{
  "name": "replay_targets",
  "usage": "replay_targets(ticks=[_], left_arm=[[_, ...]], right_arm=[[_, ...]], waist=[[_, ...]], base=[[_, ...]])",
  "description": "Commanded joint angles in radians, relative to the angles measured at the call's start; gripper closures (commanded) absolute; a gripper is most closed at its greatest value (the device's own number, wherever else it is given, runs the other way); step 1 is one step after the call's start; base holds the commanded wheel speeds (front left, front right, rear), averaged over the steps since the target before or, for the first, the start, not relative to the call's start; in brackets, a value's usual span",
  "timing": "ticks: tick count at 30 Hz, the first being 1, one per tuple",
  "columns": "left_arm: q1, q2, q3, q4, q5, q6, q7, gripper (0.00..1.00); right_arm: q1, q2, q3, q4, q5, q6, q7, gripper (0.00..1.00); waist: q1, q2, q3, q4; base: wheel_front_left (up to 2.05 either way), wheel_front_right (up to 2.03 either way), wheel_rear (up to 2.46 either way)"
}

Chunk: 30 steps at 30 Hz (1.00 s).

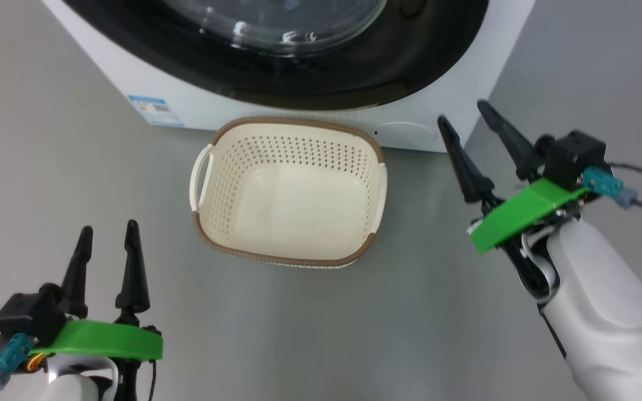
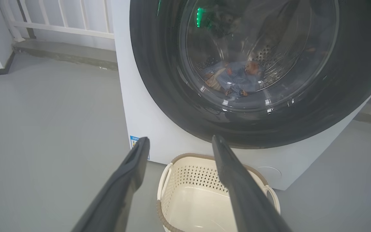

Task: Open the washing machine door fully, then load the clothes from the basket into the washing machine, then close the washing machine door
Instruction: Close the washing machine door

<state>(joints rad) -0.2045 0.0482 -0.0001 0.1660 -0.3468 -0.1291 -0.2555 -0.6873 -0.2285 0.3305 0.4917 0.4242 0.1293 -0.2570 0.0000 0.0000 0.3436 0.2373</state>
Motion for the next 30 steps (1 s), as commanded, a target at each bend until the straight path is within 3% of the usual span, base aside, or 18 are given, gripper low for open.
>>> replay_targets(ticks=[1,18,30], left_arm=[[0.01,0.04,0.03,-0.013,0.013,-0.002,-0.006,0.0],[0.085,0.1,0.042,0.062,0.007,-0.002,-0.006,0.0],[0.132,0.123,0.032,0.079,0.022,-0.002,-0.006,0.0]], right_arm=[[0.051,0.009,0.0,-0.032,0.007,0.001,-0.005,0.0],[0.325,-0.015,-0.137,-0.079,0.004,0.001,-0.005,0.0],[0.469,-0.027,-0.217,-0.096,-0.001,0.001,-0.005,0.0]], waist=[[0.0,0.0,-0.049,-0.047],[0.0,0.0,-0.18,-0.206],[0.0,0.0,-0.234,-0.256]], base=[[0.0,0.0,0.0],[0.0,0.0,0.0],[0.0,0.0,0.0]])
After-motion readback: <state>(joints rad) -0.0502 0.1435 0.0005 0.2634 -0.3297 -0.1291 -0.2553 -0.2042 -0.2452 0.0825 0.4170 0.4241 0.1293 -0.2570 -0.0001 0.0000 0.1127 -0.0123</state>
